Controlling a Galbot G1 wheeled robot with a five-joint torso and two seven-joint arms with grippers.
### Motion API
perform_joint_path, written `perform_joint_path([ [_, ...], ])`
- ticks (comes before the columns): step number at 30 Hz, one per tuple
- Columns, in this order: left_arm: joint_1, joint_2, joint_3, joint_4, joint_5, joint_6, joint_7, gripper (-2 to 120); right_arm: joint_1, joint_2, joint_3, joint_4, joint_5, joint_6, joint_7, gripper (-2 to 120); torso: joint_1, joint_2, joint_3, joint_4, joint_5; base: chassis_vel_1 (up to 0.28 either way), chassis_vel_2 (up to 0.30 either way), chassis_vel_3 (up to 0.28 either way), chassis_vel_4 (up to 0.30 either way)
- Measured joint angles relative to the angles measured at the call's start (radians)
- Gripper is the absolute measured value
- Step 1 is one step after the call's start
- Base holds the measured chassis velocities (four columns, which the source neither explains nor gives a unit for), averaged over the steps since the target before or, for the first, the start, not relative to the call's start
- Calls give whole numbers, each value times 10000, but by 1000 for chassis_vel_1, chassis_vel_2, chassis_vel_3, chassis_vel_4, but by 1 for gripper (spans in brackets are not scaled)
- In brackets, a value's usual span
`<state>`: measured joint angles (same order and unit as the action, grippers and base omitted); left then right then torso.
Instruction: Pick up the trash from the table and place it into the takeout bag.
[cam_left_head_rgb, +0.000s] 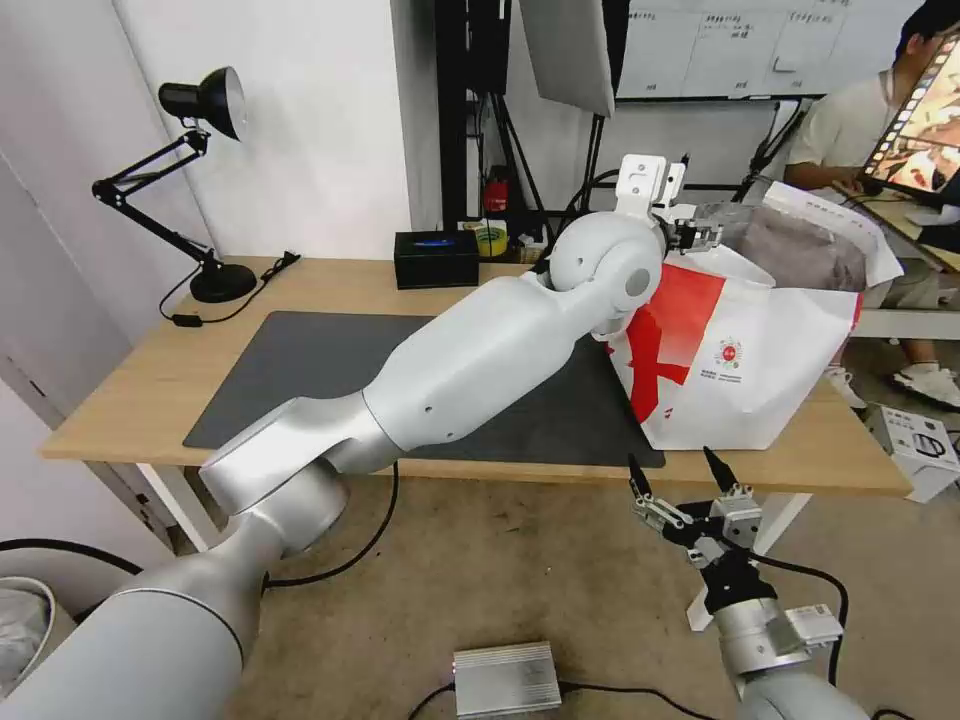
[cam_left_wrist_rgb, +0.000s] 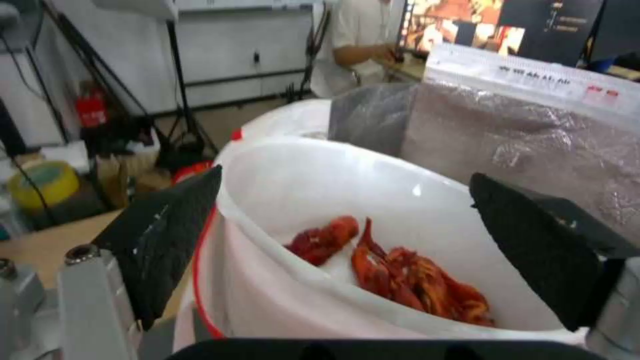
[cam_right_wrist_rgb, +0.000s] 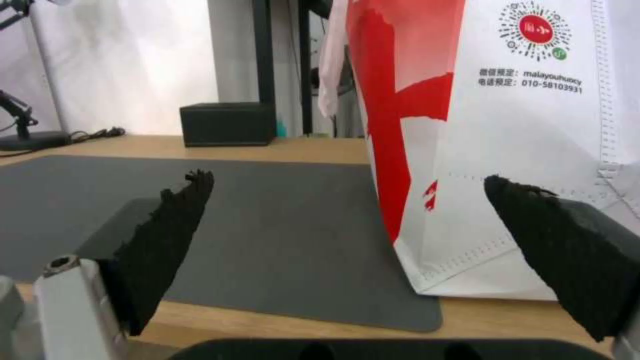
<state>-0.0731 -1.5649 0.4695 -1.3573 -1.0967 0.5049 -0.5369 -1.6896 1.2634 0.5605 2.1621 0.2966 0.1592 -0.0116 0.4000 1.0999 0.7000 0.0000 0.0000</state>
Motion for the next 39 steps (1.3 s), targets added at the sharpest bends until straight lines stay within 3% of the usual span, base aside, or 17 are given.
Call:
perform_joint_path([
  [2,34,71,7,-40,158,-106,107,100,0,0,0,0,0,0,0,100,0,0,0,0,-1,0,0,0,0],
  [5,147,494,98,-91,1405,-848,892,100,0,0,0,1,0,1,0,100,0,1,0,-1,0,0,0,0,0],
  [6,147,494,98,-91,1405,-848,892,100,0,0,0,1,0,1,0,100,0,1,0,-1,0,0,0,0,0],
  [9,377,1104,99,-335,2244,-1518,1383,100,0,0,0,0,0,0,0,100,0,0,0,1,-2,0,0,0,0],
  [20,1976,2586,-320,-1182,3948,-2970,2166,95,1,0,0,1,0,0,-1,100,0,1,0,1,-4,0,0,0,0],
  [25,2545,3005,-928,-1546,4799,-2928,2663,95,0,0,0,1,0,0,0,100,0,1,0,0,-3,0,0,0,0],
  [39,3639,3792,-1867,-2571,5429,-2428,3107,100,1,0,0,1,0,0,0,100,0,2,0,0,-2,0,0,0,0],
])
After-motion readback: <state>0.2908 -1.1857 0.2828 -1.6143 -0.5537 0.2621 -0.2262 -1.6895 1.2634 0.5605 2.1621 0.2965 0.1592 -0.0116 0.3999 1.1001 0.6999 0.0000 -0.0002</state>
